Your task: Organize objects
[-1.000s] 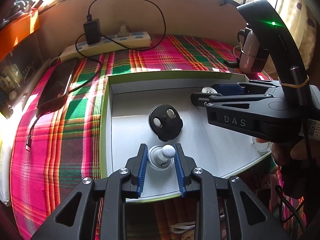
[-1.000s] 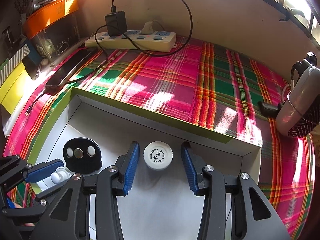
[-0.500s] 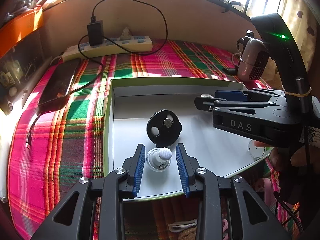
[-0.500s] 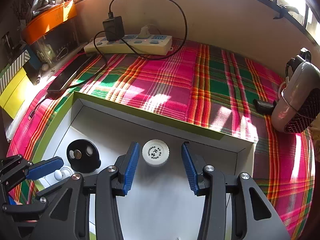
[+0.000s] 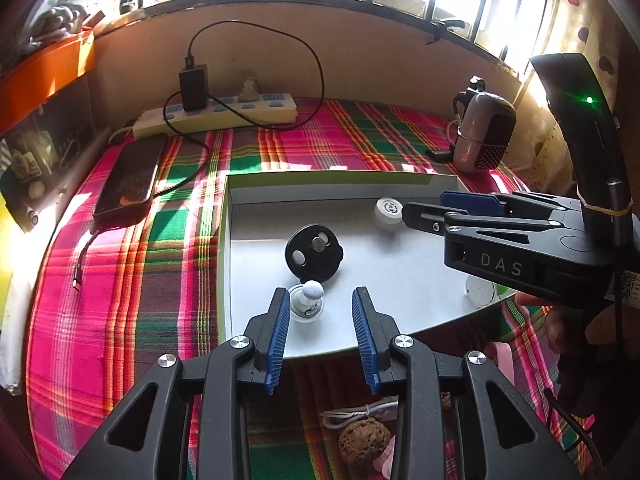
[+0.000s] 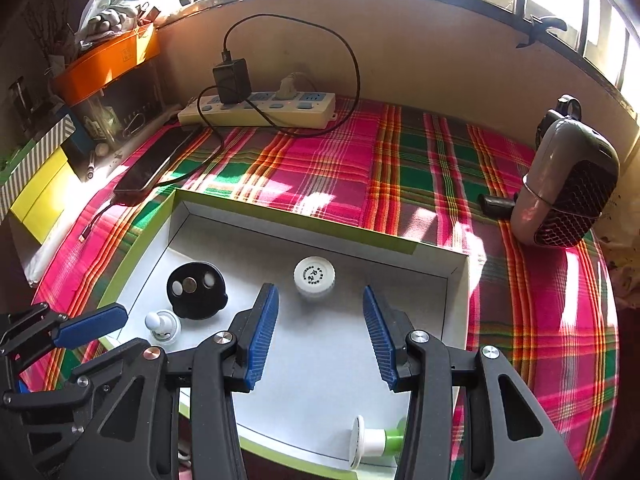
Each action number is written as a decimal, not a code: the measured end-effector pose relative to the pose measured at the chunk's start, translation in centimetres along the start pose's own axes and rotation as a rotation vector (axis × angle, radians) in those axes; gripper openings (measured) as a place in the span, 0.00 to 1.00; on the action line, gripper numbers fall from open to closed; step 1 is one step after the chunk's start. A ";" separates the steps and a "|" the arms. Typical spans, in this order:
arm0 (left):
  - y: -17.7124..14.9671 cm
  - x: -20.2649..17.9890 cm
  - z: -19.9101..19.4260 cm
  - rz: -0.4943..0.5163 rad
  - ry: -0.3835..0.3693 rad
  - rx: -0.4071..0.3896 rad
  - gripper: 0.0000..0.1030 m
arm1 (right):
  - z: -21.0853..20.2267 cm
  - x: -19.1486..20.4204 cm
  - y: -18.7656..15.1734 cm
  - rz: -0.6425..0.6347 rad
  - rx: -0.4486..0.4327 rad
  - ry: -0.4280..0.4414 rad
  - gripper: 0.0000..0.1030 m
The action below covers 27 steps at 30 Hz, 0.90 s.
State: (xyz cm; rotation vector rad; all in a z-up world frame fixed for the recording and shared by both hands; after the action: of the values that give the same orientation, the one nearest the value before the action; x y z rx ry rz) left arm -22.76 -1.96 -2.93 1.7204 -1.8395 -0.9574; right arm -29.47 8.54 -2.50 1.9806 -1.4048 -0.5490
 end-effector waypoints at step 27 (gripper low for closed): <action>-7.1 -2.1 -7.0 0.015 -0.125 -0.044 0.29 | -10.5 -1.6 -10.3 0.151 -0.089 -0.084 0.44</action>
State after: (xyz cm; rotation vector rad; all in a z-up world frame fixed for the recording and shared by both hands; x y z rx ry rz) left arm -12.64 -1.03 -3.29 1.6516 -1.8914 -1.1144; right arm -16.15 15.07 -2.37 1.7827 -1.5388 -0.6208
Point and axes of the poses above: each gripper's, at about its wrist camera, not at the fingertips, and z roughly the way its jaws point, x to its left, y to its top, the point moved 10 cm from there along z, roughly the way its jaws point, and after that the axes turned 7 degrees about -x, right-handed, at the moved point
